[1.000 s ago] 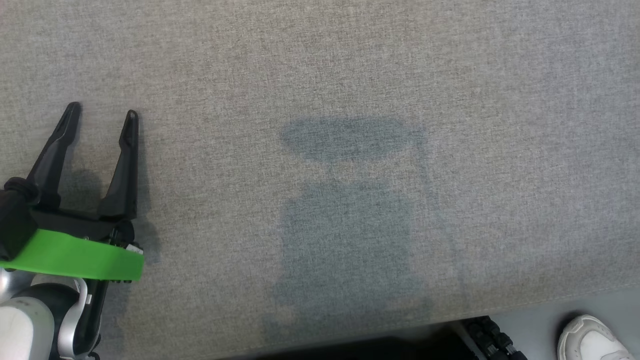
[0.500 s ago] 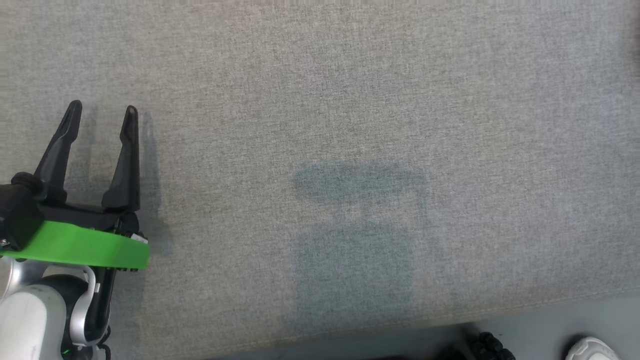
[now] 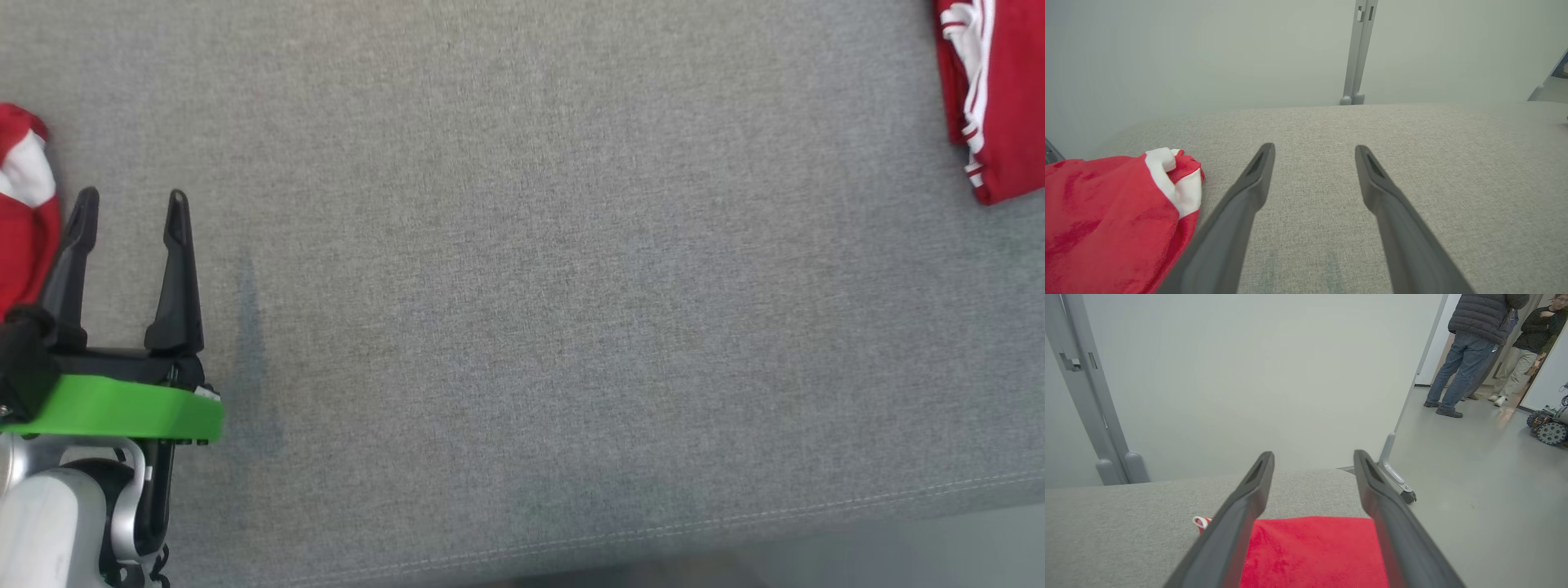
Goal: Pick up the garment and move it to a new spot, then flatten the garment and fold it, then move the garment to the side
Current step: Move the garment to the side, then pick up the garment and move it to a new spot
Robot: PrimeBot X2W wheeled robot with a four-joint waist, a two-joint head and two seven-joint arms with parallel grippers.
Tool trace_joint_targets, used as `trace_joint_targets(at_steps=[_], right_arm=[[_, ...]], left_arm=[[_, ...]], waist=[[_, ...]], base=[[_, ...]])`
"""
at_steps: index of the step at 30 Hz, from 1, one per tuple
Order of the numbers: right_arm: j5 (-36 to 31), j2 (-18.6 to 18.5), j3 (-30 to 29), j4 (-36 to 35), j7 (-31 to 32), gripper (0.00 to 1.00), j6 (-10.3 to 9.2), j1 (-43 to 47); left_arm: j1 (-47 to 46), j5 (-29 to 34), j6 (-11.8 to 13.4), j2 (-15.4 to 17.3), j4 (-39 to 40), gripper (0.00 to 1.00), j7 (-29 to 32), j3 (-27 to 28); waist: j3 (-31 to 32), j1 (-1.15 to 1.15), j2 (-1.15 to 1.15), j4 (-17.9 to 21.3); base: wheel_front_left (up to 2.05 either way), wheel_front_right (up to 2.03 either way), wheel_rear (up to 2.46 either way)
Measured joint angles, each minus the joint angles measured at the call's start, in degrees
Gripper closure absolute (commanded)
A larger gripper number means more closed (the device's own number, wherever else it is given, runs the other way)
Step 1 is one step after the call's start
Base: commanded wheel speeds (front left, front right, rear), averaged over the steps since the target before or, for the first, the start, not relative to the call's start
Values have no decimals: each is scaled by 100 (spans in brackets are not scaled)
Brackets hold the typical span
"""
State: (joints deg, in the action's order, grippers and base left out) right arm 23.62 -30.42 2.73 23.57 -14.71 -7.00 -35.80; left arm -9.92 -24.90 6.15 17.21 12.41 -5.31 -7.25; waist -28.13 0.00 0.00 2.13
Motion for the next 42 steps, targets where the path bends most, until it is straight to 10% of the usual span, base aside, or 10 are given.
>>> trace_joint_targets(at_steps=[12,28,42], right_arm=[[-104,1109,539,-421,-27,0,-7,1802],[-657,1338,988,-603,-4,0,-8,3169],[-904,1813,2089,-901,33,0,576,2978]], left_arm=[[398,38,-9,-231,-706,0,-441,-194],[1055,38,-11,-388,-1401,0,-593,-271],[2187,-7,49,-296,-1166,0,-669,701]], waist=[[896,0,0,-33],[2200,0,0,-612],[2861,0,0,-1773]], base=[[0,0,0],[0,0,0],[0,0,0]])
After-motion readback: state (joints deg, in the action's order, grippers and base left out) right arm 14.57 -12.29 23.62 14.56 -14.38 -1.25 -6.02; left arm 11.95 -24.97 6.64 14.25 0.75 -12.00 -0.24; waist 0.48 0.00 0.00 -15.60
